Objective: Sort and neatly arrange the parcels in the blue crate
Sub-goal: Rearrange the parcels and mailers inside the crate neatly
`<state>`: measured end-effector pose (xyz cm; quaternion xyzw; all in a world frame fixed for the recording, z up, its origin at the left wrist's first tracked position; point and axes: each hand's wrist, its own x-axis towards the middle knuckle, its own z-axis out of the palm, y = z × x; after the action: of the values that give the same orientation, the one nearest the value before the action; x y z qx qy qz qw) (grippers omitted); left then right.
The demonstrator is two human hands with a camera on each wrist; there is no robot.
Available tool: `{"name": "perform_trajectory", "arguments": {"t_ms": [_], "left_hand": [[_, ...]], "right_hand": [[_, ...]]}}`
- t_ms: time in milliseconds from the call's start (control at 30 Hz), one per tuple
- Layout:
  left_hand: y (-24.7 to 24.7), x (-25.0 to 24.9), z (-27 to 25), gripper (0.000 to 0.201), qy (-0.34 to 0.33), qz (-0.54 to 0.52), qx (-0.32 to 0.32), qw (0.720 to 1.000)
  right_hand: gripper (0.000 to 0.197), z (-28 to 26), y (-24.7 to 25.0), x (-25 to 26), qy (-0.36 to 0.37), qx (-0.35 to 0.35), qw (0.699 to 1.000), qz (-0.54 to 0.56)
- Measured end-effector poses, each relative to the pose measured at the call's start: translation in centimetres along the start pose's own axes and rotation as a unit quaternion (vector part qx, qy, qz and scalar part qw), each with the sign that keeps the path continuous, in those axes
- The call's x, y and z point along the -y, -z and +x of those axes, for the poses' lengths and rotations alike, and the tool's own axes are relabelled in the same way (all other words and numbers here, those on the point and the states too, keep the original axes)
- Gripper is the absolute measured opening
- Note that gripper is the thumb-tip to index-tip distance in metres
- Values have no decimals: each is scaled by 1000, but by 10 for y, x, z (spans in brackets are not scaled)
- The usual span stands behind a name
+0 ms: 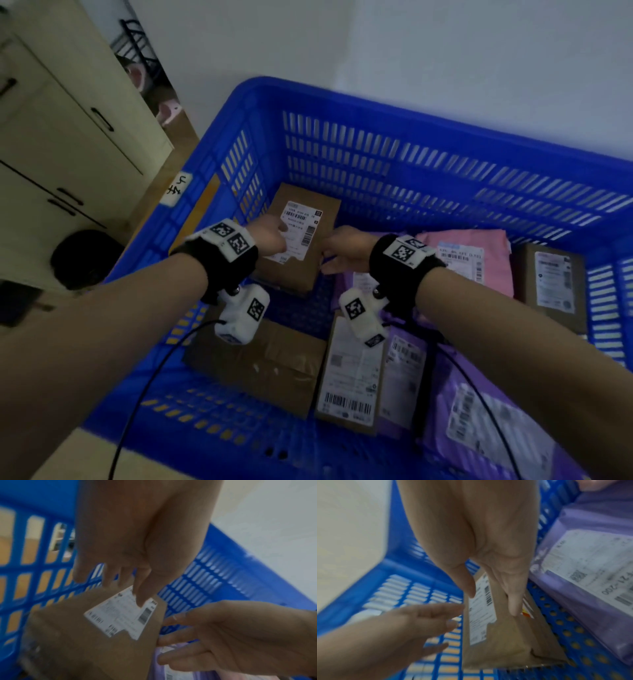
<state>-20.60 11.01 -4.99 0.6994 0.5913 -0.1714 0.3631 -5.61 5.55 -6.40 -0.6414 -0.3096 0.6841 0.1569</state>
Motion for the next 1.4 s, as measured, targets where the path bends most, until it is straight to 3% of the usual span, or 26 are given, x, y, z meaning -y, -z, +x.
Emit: {"name": "perform_trajectory", "arguments": {"t_ms": [100, 167, 233, 367, 433, 533, 667, 833, 1067, 1267, 1400], "left_hand": [[1, -11, -19, 45, -44, 70, 33, 996], [-2, -14, -32, 35, -68, 115, 74, 988], [-8, -15, -41, 36, -79, 182, 111, 974], [-25, -18, -54, 50, -85, 317, 147, 933], [-33, -18, -54, 52, -89, 344, 172, 919], [-35, -18, -54, 44, -94, 347, 188, 914], [-38, -15, -52, 40, -103, 357, 196, 908], [-39, -6, -50, 43, -110, 371, 190, 902], [-37, 1, -53, 58, -93, 386, 194, 897], [-35, -3, -53, 70, -90, 421, 184, 883], [-34, -2, -48, 67, -75, 424, 181, 884]], "right_hand": [[48, -32, -11, -5, 48, 43, 979, -192], [58, -49, -18, -12, 100, 59, 932, -345], [58, -60, -25, -26, 122, 82, 898, -414], [65, -78, -42, -54, 140, 113, 852, -491], [64, -86, -52, -63, 182, 121, 825, -522], [69, -87, -61, -76, 227, 138, 773, -575], [67, -78, -63, -88, 209, 143, 751, -610], [73, -77, -69, -90, 222, 119, 695, -673], [102, -70, -81, -95, 213, 54, 634, -741], [105, -68, -69, -95, 185, 1, 669, -719], [108, -66, -65, -90, 160, -9, 732, -662]]}}
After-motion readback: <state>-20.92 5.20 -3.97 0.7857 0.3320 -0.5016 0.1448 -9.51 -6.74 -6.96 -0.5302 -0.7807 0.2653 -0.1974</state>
